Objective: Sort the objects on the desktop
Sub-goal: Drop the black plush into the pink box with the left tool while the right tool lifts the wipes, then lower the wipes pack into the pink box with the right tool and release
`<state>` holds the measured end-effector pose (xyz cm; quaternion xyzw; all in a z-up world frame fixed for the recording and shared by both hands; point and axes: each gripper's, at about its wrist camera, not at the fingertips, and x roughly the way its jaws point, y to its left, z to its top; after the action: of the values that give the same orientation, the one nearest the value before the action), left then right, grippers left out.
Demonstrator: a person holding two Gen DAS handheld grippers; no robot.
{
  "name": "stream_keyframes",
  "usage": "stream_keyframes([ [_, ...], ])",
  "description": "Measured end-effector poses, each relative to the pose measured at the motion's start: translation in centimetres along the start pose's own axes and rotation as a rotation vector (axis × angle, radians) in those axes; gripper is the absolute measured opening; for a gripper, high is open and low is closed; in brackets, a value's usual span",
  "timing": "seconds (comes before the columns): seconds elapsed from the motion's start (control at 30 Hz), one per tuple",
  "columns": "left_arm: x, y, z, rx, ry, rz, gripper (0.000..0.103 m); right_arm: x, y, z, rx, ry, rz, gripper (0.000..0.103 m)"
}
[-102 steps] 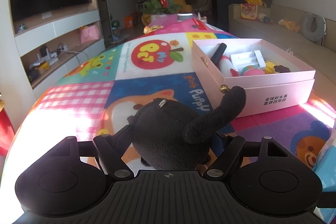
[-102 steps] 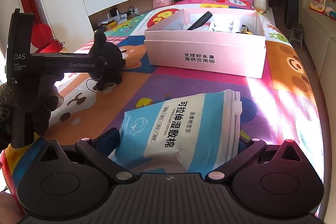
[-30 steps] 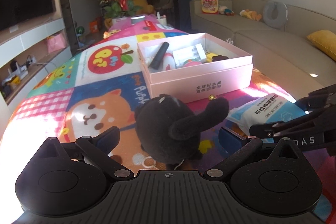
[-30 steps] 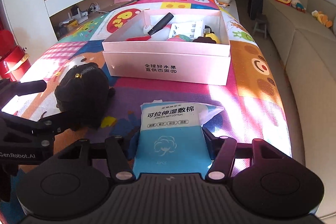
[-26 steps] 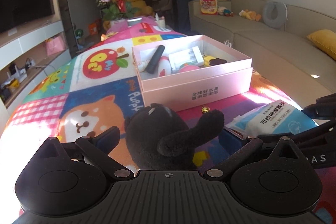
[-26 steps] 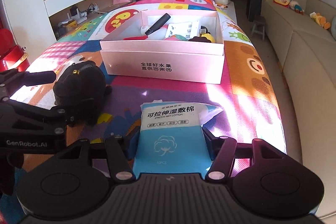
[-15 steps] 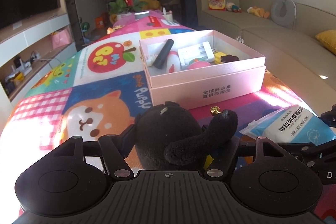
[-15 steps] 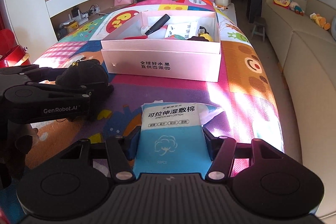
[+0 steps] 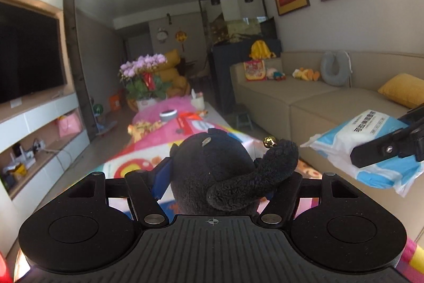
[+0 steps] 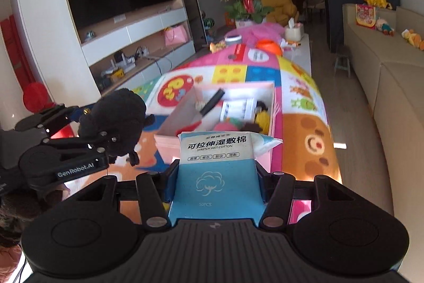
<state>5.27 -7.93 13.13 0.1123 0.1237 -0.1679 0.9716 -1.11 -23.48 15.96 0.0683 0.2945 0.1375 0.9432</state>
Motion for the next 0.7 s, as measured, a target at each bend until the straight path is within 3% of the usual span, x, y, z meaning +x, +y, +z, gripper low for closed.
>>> stream_keyframes([
  [0.03,1.1,0.1,0.6,-0.015,-0.030,0.002,0.075,-0.7,-0.1,1.1,-0.006,-0.043,-0.011,0.054],
  [0.13,4.1,0.4,1.7,-0.053,-0.066,0.037,0.099,-1.3,0.0,3.4,-0.030,-0.120,-0.041,0.054],
  [0.27,4.8,2.9,0.8,-0.159,-0.008,0.047,0.099,-0.6,0.1,5.6,-0.057,-0.171,-0.091,0.054],
  [0.4,2.9,4.5,-3.0,-0.204,0.092,0.079,0.100,1.1,-0.3,7.1,-0.051,-0.168,-0.100,0.054],
  [0.57,1.5,4.5,-8.3,-0.231,0.241,0.017,0.101,5.6,0.0,8.8,0.000,-0.090,-0.052,0.054],
  [0.7,0.8,3.2,-11.4,-0.235,0.278,-0.032,0.101,11.1,1.2,10.6,0.059,0.008,-0.012,0.054],
])
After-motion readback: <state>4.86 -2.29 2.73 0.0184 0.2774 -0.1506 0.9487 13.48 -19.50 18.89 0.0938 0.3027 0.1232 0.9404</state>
